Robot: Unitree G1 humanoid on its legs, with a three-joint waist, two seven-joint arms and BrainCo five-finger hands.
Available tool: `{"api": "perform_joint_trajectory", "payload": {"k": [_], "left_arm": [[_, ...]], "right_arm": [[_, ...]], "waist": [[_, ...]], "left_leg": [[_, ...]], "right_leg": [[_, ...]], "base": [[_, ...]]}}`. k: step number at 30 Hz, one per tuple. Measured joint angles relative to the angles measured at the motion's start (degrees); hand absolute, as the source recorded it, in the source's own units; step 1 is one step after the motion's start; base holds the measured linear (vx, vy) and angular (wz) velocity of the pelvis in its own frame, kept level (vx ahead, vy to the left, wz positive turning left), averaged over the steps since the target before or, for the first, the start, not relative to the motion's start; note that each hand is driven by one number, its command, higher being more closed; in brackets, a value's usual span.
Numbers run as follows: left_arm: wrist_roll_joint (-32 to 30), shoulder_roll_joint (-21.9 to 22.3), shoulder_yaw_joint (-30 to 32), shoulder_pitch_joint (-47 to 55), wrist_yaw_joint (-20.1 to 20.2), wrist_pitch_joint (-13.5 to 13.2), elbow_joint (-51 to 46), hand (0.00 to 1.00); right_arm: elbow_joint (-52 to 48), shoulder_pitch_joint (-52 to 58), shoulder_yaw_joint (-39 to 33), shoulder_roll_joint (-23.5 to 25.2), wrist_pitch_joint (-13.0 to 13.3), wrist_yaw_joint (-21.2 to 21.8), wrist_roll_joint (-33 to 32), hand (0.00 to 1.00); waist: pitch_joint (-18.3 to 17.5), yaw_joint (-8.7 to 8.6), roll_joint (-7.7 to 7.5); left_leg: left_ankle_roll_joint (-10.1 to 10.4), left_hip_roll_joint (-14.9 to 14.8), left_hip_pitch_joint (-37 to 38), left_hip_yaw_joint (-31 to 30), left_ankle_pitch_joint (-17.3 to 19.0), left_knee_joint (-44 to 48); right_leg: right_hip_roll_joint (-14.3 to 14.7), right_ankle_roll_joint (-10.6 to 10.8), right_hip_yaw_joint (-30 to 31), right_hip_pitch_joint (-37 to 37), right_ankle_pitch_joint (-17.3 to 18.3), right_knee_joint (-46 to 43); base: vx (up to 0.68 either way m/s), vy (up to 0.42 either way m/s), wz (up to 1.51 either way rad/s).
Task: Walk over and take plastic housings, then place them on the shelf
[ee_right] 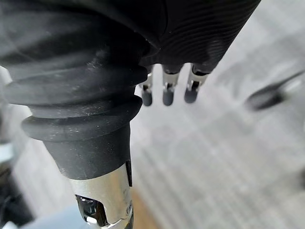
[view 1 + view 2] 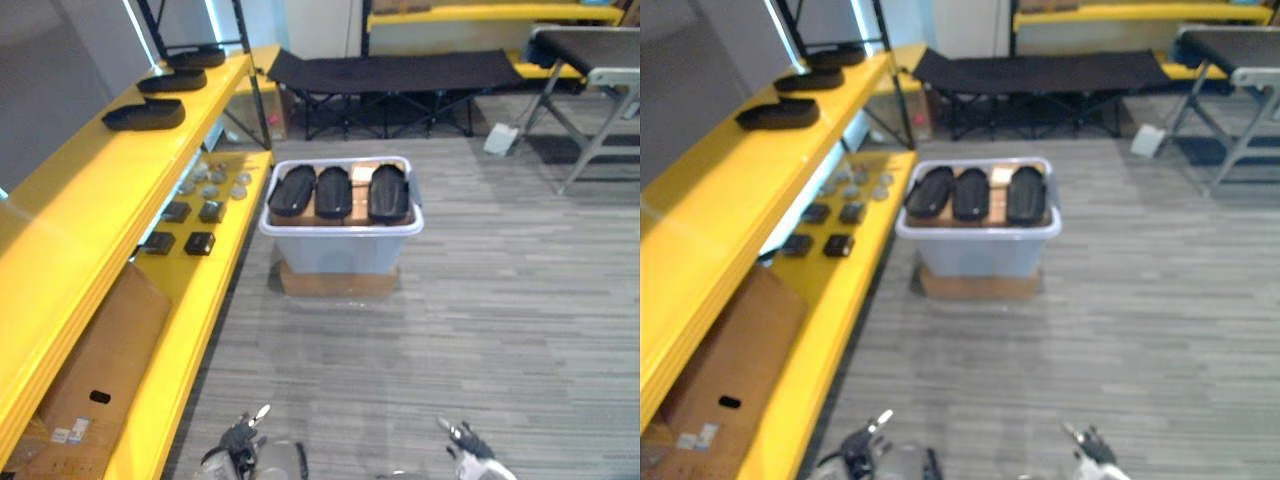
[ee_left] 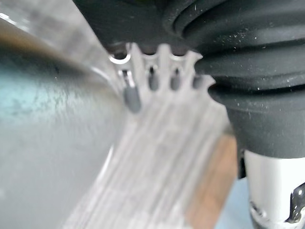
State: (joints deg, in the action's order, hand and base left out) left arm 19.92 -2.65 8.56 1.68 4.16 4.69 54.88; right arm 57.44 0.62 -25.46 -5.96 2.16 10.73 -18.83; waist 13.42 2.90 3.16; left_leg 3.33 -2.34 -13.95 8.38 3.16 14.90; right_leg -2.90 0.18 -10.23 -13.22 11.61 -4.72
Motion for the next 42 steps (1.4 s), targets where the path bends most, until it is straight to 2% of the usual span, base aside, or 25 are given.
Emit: {"api": "perform_joint_trajectory", "payload": {"k": [1,2,3,4,5,6,7,8,9,10,11,13,15,16,18,19,20,22,23,26,28,29,33,37,42], "left_arm": [[-0.5,-0.1,0.1,0.8,0.0,0.0,0.0,0.0],[-0.3,-0.3,1.7,1.4,0.3,0.0,-0.3,0.0],[-0.7,-1.0,1.6,0.3,0.7,-0.1,-0.2,0.0],[-1.0,-1.4,1.6,0.0,0.8,0.0,-0.1,0.0],[-1.3,-2.0,2.1,0.0,1.0,-0.2,0.1,0.0],[-2.7,-2.3,2.2,0.8,0.8,0.2,0.4,0.0],[-3.1,-1.9,2.1,1.1,0.7,0.3,1.0,0.0],[-3.7,-3.4,2.2,1.3,0.5,0.3,2.2,0.0],[-4.6,-3.9,1.5,1.4,0.4,0.3,2.5,0.0],[-5.2,-4.2,0.3,2.3,-0.6,0.3,2.6,0.0],[-5.2,-4.2,-1.3,3.0,-1.4,-0.4,2.6,0.0],[-4.1,-4.4,-3.0,4.4,-1.6,-1.3,2.6,0.0],[-2.3,-5.5,-4.1,3.8,-1.4,-1.4,2.4,0.0],[-0.9,-6.1,-5.0,2.6,-1.1,-1.8,2.0,0.0],[1.2,-6.4,-5.4,1.2,-0.1,-2.2,1.9,0.0],[2.1,-6.8,-5.5,0.9,0.2,-2.1,1.6,0.0],[2.2,-7.5,-5.5,1.5,0.1,-2.1,1.5,0.0],[2.2,-6.4,-5.2,2.8,-0.4,-2.0,1.7,0.0],[2.2,-5.1,-4.7,4.3,-0.9,-1.6,2.6,0.0],[2.0,-4.7,-3.3,5.2,-1.1,-0.9,3.7,0.0],[0.8,-3.2,-2.9,5.2,-1.2,-0.9,4.7,0.0],[0.2,-3.1,-2.5,5.2,-1.3,-0.8,4.9,0.0],[-0.3,-4.2,-2.6,4.9,-0.7,-1.2,4.9,0.0],[-2.4,-4.4,-4.8,2.2,-0.7,-3.6,5.0,0.0],[-3.1,-4.6,-12.3,-4.0,0.3,-6.3,4.7,0.0]], "right_arm": [[-0.4,0.4,1.0,0.2,-0.2,0.3,-0.1,0.0],[-0.7,0.4,2.9,0.8,-0.7,1.1,-0.1,0.0],[-0.3,-0.1,4.2,0.7,-1.3,2.1,-0.1,0.0],[-0.1,-0.6,4.9,0.7,-1.7,2.2,-0.1,0.0],[0.3,-1.9,6.4,1.0,-2.6,2.4,0.0,0.0],[0.6,-1.3,7.2,0.4,-2.7,2.7,0.3,0.0],[1.1,-1.6,7.7,0.4,-2.4,2.6,0.4,0.0],[2.3,-2.3,8.9,1.2,-2.1,2.7,0.4,0.0],[2.5,-2.7,9.3,1.6,-2.0,2.5,0.3,0.0],[3.4,-2.7,10.1,2.1,-1.9,1.8,0.3,0.0],[3.9,-2.1,11.1,2.2,-1.4,1.5,0.6,0.0],[3.9,-1.8,11.2,2.2,1.2,1.1,2.0,0.0],[4.1,-2.1,11.7,2.3,2.4,0.3,3.0,0.0],[4.2,-1.7,12.2,2.4,3.1,0.0,4.1,0.0],[4.3,-1.0,12.2,2.5,3.8,-0.6,6.2,0.0],[4.5,-0.2,12.2,2.8,3.8,-0.7,7.6,0.0],[4.7,1.1,12.4,3.6,3.9,-0.6,8.7,0.0],[4.7,1.0,13.3,2.8,4.0,-0.5,9.0,0.0],[4.4,0.1,15.1,1.8,4.3,0.5,9.9,0.0],[3.8,-1.0,18.4,0.5,4.3,0.7,11.4,0.0],[2.7,-1.2,19.7,-1.3,4.3,0.5,11.9,0.0],[1.1,-1.3,20.6,-2.2,4.3,0.5,11.8,0.0],[-5.4,-0.4,24.6,-2.3,4.6,2.0,16.3,0.0],[-9.9,1.0,28.1,-4.5,7.0,3.4,19.7,0.0],[-12.4,2.2,36.6,-5.6,7.7,3.3,20.1,0.0]], "waist": [[-0.1,0.59,-0.27],[0.2,0.96,-0.95],[1.4,0.97,-1.53],[2.0,0.83,-1.09],[2.4,1.67,-1.41],[1.1,1.46,-0.41],[1.3,1.44,-0.93],[1.2,1.51,-3.27],[1.1,1.29,-3.87],[1.3,0.64,-4.15],[1.5,0.0,-3.54],[1.5,-0.12,-3.13],[1.3,-0.63,-2.86],[1.1,-0.66,-2.73],[0.8,-0.79,-3.29],[0.1,-0.71,-4.4],[-1.1,-0.51,-6.62],[-2.2,0.5,-5.53],[-2.2,0.88,-3.82],[-2.1,1.13,-3.57],[-2.0,0.22,-0.98],[-2.1,0.59,-0.29],[-0.4,-0.58,-2.5],[-0.1,-0.99,-1.9],[0.6,-3.74,-1.5]], "left_leg": [[-0.2,0.1,0.5,0.4,-2.8,-0.2],[-4.1,1.5,0.6,1.3,-2.0,1.0],[-5.3,0.9,-0.8,1.8,0.2,7.0],[-5.2,-0.5,-2.7,2.9,1.4,11.8],[-3.0,-2.0,-6.1,6.3,3.8,17.9],[-4.7,-2.3,-4.9,6.3,4.1,10.9],[-8.5,-1.5,-3.8,6.4,4.9,10.8],[-8.4,1.4,0.5,7.2,5.2,5.8],[-8.0,2.6,2.8,7.4,4.9,2.8],[-7.3,4.0,7.4,7.4,4.4,-2.0],[-6.8,4.7,12.0,7.5,3.9,-5.4],[-8.3,5.9,17.1,8.3,3.2,-8.0],[-8.1,5.8,19.2,7.2,3.3,-8.4],[-6.9,5.6,19.3,5.5,4.1,-8.2],[-6.4,5.6,19.3,1.3,5.8,-6.7],[-5.3,6.4,19.5,-1.6,6.8,-5.4],[-4.3,8.1,19.5,-4.0,7.5,-4.5],[-3.4,6.7,19.8,-5.2,8.8,-3.4],[-3.2,5.2,19.8,-4.9,10.2,-1.7],[-2.4,4.8,16.3,-4.8,12.8,5.1],[-1.6,1.8,15.4,-4.9,12.6,1.2],[-2.1,2.0,15.5,-4.3,12.7,1.4],[-2.0,2.2,13.5,-2.6,12.7,3.3],[-2.0,2.0,12.7,-1.4,12.7,2.2],[-2.2,2.1,13.8,0.5,12.6,0.5]], "right_leg": [[-0.2,-0.1,0.7,-0.7,0.9,0.1],[-1.2,-0.5,1.1,-1.8,2.5,-0.1],[-0.9,0.4,1.4,-3.3,-0.1,0.5],[-0.3,0.4,1.7,-4.1,-1.5,0.9],[0.0,0.1,3.6,-5.1,-2.9,0.5],[1.1,0.3,4.7,-4.7,-3.1,-1.9],[1.0,0.8,5.1,-4.4,-2.3,-5.1],[-2.3,6.2,5.9,1.1,-1.7,-19.0],[-3.7,12.0,6.4,5.3,-3.4,-27.7],[-5.1,14.7,6.8,12.6,-4.7,-43.0],[-7.3,12.2,3.3,16.7,-3.3,-50.0],[-11.5,7.8,-3.1,19.7,0.3,-48.1],[-11.7,7.3,-5.8,20.8,1.0,-35.1],[-10.5,7.4,-4.9,21.4,0.2,-25.1],[-8.2,6.5,0.1,21.5,-4.8,-16.1],[-7.3,6.7,2.7,21.1,-10.6,-13.2],[-7.0,5.1,2.1,21.0,-15.4,-10.8],[-5.7,3.7,0.6,18.1,-14.1,-7.6],[-4.0,3.1,0.6,14.9,-15.4,-2.0],[-4.3,3.1,0.7,12.3,-15.6,2.4],[-3.2,3.5,0.6,12.3,-15.5,2.8],[-3.0,4.3,1.0,12.7,-15.4,3.2],[-3.1,4.4,1.1,14.0,-15.3,4.3],[-3.0,4.8,2.8,16.3,-15.6,4.4],[-2.8,5.4,4.9,17.4,-16.1,3.9]], "base": [[0.44,0.203,-0.12],[0.51,0.163,0.06],[0.52,0.156,0.26],[0.55,0.246,0.28],[0.47,0.295,0.19],[0.43,0.306,0.08],[0.37,0.212,0.08],[0.33,0.162,0.14],[0.43,0.183,0.2],[0.42,0.178,0.19],[0.41,0.18,0.14],[0.4,0.156,0.18],[0.41,0.07,0.5],[0.4,-0.016,0.85],[0.41,-0.068,1.07],[0.43,-0.212,1.17],[0.36,-0.231,0.89],[0.36,-0.199,0.04],[0.33,-0.111,-0.3],[0.23,-0.053,-0.2],[0.09,0.0,-0.16],[0.07,0.022,-0.33],[0.01,0.002,-0.19],[-0.01,-0.025,-0.27],[-0.04,-0.017,-0.28]]}}
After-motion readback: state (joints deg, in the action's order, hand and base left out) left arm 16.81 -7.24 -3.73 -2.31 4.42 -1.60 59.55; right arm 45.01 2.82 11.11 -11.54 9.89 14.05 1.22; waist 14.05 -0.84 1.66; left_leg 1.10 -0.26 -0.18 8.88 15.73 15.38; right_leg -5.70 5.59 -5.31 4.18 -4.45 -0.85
